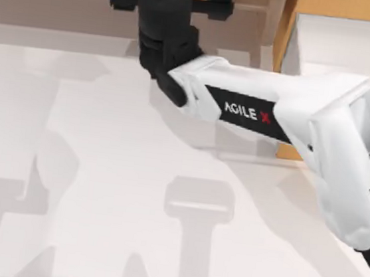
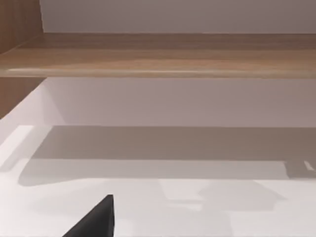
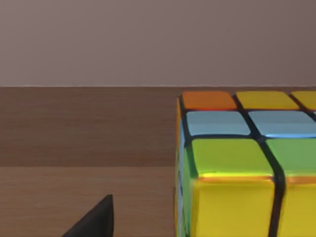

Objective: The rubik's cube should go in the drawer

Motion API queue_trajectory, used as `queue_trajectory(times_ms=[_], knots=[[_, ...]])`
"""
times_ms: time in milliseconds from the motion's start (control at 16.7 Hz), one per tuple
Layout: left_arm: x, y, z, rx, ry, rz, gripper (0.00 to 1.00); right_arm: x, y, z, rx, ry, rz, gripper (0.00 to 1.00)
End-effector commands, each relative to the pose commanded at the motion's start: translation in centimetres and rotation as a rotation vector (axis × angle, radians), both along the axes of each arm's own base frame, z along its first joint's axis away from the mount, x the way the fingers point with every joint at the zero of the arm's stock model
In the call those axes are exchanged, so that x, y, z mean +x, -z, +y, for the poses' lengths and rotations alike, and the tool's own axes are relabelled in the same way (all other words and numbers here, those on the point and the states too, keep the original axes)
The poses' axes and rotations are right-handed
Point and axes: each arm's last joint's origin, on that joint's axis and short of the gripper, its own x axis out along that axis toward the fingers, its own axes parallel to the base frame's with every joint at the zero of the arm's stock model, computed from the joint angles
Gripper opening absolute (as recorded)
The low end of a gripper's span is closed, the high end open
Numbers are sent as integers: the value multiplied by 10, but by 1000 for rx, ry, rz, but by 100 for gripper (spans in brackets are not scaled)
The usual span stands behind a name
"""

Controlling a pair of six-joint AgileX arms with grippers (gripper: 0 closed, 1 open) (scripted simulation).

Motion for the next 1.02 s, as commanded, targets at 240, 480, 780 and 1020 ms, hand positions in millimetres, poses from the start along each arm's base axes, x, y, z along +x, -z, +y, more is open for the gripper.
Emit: queue_trajectory(times_ms=[240, 480, 780, 1020], knots=[[0, 0, 0, 0, 0, 0, 100, 0, 0, 0, 0, 0, 0, 85], [0, 0, 0, 0, 0, 0, 100, 0, 0, 0, 0, 0, 0, 55], [0, 0, 0, 0, 0, 0, 100, 0, 0, 0, 0, 0, 0, 17], [0, 0, 0, 0, 0, 0, 100, 0, 0, 0, 0, 0, 0, 0]])
